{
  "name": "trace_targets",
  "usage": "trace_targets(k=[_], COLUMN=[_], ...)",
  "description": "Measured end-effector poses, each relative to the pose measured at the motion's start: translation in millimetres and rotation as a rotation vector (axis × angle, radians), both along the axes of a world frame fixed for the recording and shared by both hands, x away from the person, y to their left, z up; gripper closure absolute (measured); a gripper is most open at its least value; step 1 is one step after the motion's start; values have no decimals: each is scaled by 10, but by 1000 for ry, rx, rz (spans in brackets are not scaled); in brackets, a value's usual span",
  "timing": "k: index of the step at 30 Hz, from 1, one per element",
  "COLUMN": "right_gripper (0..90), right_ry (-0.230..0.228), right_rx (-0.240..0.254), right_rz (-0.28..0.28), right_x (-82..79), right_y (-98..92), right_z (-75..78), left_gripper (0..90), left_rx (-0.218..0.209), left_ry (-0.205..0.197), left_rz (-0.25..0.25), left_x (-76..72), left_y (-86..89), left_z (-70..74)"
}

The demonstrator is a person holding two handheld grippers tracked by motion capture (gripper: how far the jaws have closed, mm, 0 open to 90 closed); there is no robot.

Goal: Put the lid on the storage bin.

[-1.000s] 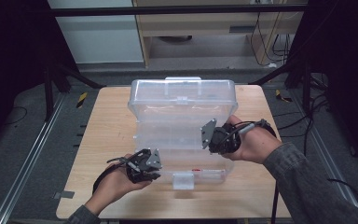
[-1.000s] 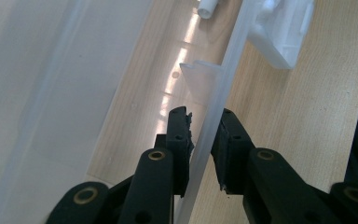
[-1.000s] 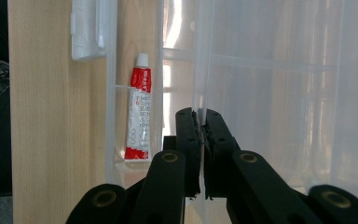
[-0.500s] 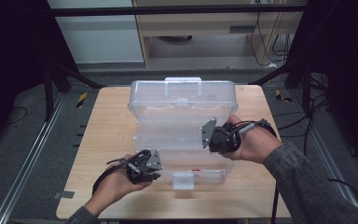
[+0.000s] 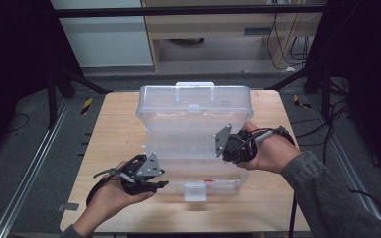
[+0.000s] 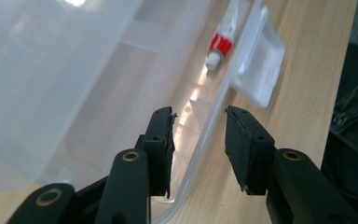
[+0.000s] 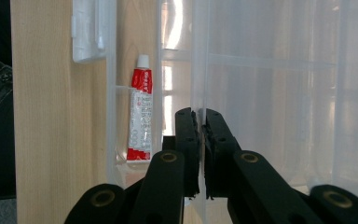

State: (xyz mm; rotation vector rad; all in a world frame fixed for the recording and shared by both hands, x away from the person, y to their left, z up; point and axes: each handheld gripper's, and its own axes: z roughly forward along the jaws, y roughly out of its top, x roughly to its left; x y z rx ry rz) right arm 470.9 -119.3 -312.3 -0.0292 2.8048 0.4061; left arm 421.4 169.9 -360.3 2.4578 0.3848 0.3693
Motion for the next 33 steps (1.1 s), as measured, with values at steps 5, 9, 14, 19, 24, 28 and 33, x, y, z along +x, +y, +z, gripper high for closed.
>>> trace_targets(k=[5, 9, 14, 19, 24, 28, 33], right_gripper=[856, 855, 853, 852, 851, 851, 852], right_ry=[-2, -2, -3, -2, 0, 0, 5], right_rx=[3, 3, 4, 7, 11, 8, 9], right_rz=[-2, -2, -3, -3, -4, -2, 0], right_x=[-2, -4, -4, -3, -7, -11, -18], right_y=[-2, -4, -4, -5, -8, -7, -13], right_z=[-1, -1, -2, -4, -10, -12, -20], left_gripper=[634, 691, 773, 846, 869, 877, 894], left_rx=[-122, -180, -272, -329, -365, -362, -369], left_ry=[-15, -10, 26, 33, 56, 47, 47], left_rz=[38, 85, 172, 210, 235, 250, 264], left_x=[46, 97, 309, 446, 596, 652, 706], left_y=[159, 297, 534, 637, 643, 615, 605], left_z=[200, 315, 442, 543, 583, 616, 642])
